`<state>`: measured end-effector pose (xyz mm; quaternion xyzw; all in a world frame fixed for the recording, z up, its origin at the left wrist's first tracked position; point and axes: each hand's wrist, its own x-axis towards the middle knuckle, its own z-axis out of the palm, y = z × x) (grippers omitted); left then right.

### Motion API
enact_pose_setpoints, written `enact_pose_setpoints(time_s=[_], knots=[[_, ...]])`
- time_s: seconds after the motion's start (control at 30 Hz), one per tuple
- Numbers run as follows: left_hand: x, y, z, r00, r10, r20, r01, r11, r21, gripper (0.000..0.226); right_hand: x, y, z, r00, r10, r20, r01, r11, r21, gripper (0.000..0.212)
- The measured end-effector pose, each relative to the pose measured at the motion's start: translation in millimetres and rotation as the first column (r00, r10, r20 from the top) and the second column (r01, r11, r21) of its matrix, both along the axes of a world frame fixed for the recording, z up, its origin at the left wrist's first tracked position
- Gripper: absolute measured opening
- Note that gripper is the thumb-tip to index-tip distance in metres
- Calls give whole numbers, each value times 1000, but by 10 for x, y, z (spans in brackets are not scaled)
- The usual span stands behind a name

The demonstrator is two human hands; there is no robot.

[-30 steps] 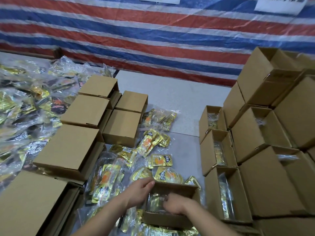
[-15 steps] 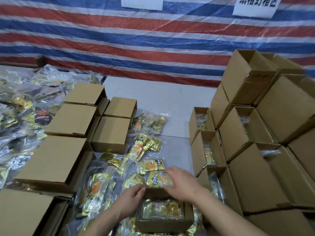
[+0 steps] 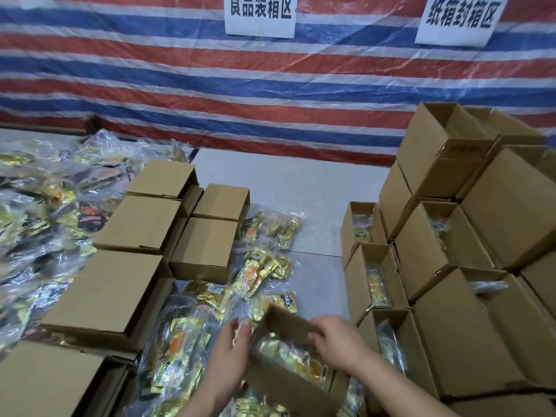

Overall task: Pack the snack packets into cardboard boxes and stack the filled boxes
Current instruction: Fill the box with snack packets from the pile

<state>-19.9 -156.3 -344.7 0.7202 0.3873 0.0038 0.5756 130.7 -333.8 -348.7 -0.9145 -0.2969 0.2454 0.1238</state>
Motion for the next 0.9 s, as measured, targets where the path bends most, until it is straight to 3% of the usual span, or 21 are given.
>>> enact_pose_setpoints(time_s=[0.1, 0.2, 0.4, 0.53, 0.67, 0.77, 0.9], knots=[[169, -132, 264, 995, 14, 102, -5, 996, -86, 91, 123, 11, 177, 977, -212, 21, 209, 973, 102, 20], [460, -328, 426, 984, -68, 164, 90, 987, -132, 96, 235, 95, 336, 931, -363, 38, 351, 919, 181, 18], [1053, -493, 515, 983, -115, 142, 129, 987, -99, 63, 337, 188, 539, 862, -505, 34, 484, 842, 240, 23], [1378, -451, 645, 977, -183, 114, 189, 981, -46, 59, 498, 126, 691, 842, -539, 8, 517, 811, 273, 23], [1906, -436, 864, 948, -284, 147, 284, 959, 19, 54, 884, 38, 971, 838, -539, 81, 494, 814, 307, 11], [2420, -418, 1030, 947, -279, 161, 281, 960, 8, 42, 1264, 8, 1223, 820, -552, 148, 474, 802, 365, 25], [3044, -446, 1196, 929, -317, 189, 323, 946, 2, 31, 1801, 0, 1485, 767, -573, 289, 467, 808, 360, 27]])
